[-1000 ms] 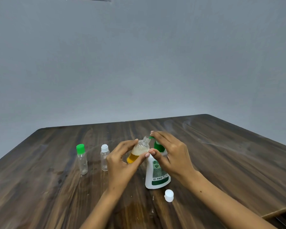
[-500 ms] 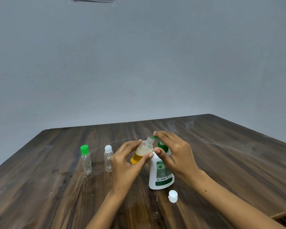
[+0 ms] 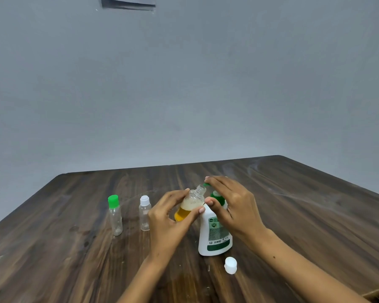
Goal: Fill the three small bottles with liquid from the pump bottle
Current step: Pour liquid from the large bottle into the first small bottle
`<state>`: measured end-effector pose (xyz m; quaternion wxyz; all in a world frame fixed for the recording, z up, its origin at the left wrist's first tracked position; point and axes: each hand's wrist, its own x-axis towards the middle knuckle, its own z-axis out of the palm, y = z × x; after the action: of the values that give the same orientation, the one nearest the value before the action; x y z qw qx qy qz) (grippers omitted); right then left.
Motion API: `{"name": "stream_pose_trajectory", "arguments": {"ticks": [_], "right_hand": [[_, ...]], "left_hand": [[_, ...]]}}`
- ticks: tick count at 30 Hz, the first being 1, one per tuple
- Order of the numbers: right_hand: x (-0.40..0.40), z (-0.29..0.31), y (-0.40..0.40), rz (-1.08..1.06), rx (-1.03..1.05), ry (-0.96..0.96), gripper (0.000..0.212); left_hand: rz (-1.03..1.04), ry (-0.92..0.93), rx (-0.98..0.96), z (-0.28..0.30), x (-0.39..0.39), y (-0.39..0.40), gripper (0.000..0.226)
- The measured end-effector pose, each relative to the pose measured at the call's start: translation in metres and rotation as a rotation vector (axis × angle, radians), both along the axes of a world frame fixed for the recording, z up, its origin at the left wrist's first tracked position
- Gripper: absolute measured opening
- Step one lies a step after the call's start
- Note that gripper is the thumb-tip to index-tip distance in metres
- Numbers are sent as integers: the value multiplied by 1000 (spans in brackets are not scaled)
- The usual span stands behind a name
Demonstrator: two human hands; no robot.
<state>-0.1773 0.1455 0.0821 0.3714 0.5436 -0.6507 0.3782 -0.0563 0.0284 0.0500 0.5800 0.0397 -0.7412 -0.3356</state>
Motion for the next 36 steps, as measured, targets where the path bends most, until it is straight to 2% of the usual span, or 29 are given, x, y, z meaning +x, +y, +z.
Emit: {"name": "stream_pose_trajectory", "arguments": {"ticks": [4,9,14,32,36], "right_hand": [[3,-8,-3,11,-14,-52,73],[-1,5,1,6,-8,10,73],[2,-8,-2,6,-32,-41,70],[0,7,2,-8,2,25,72],[4,-4,-2,-3,-4,-43,72]], "left_hand": [[-20,3,11,1,1,1,47],[10,-4,-2,-1,-2,-2,45],[-8,-11,0,-1,0,-1,46],[7,-9,17,-3,-1,-2,47],[7,-4,6,-2,-2,-3,46]]}}
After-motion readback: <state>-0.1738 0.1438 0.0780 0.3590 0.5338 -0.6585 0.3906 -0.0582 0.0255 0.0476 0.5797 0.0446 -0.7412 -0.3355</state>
